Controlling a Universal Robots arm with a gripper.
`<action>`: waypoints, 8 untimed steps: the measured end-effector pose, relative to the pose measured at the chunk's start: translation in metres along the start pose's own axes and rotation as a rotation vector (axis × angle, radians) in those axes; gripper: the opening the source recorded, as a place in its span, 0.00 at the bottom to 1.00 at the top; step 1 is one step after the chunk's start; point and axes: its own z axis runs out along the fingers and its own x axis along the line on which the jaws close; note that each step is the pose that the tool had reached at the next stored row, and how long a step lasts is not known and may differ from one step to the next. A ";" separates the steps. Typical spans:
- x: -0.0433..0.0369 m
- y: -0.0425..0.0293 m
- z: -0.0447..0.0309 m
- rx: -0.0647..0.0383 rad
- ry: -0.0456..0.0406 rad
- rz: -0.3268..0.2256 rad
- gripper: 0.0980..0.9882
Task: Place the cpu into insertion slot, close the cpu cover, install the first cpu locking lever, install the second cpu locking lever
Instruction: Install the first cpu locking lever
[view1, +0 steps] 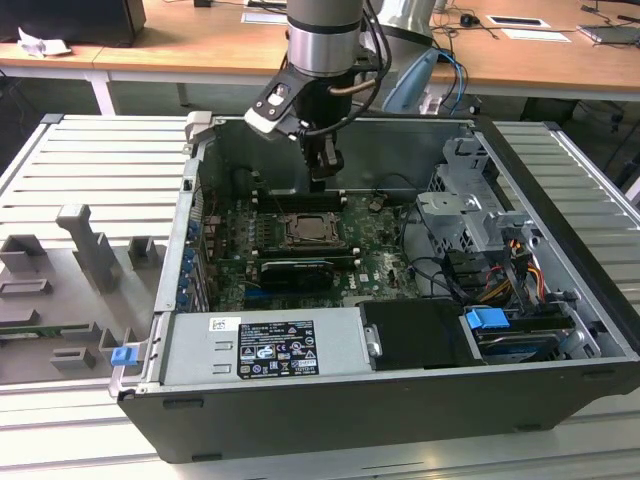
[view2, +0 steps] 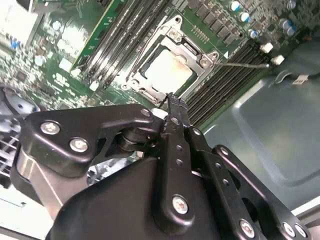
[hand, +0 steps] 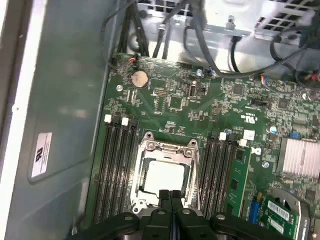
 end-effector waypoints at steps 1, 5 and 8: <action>0.0000 0.0000 0.0000 0.001 0.0014 -0.050 0.01; 0.0000 0.0000 0.0002 0.003 0.0053 -0.196 0.01; 0.0000 0.0000 0.0002 0.006 0.0065 -0.328 0.01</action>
